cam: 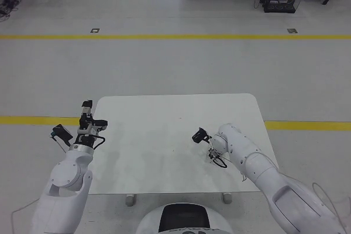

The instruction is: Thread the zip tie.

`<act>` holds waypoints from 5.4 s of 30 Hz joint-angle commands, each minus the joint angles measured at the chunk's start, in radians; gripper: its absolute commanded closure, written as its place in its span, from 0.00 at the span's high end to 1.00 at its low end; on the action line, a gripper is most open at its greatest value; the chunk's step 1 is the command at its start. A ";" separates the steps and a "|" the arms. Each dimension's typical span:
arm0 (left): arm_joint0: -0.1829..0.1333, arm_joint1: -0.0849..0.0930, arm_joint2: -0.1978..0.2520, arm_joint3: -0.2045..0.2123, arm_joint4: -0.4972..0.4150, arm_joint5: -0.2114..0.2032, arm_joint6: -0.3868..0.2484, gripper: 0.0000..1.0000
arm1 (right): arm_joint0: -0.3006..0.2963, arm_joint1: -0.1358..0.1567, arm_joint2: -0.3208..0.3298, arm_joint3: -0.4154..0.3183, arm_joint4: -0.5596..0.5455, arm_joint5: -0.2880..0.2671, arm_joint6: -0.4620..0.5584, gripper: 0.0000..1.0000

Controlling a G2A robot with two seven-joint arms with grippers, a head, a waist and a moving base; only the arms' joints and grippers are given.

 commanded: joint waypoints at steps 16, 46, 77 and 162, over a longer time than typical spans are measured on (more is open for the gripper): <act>0.000 0.000 0.000 0.000 0.000 0.000 0.000 1.00 | -0.042 0.026 0.042 -0.103 -0.023 0.000 0.022 0.00; 0.000 0.000 0.000 0.000 0.000 0.000 0.000 1.00 | -0.311 0.166 0.371 -0.544 0.083 -0.068 0.018 0.00; 0.000 0.000 0.000 0.000 0.000 0.000 0.000 1.00 | -0.349 0.217 0.499 -0.517 0.507 -0.068 -0.037 0.00; -0.043 -0.022 0.468 -0.130 1.323 -0.140 0.080 1.00 | -0.320 0.289 0.670 -0.350 1.254 0.008 0.120 0.00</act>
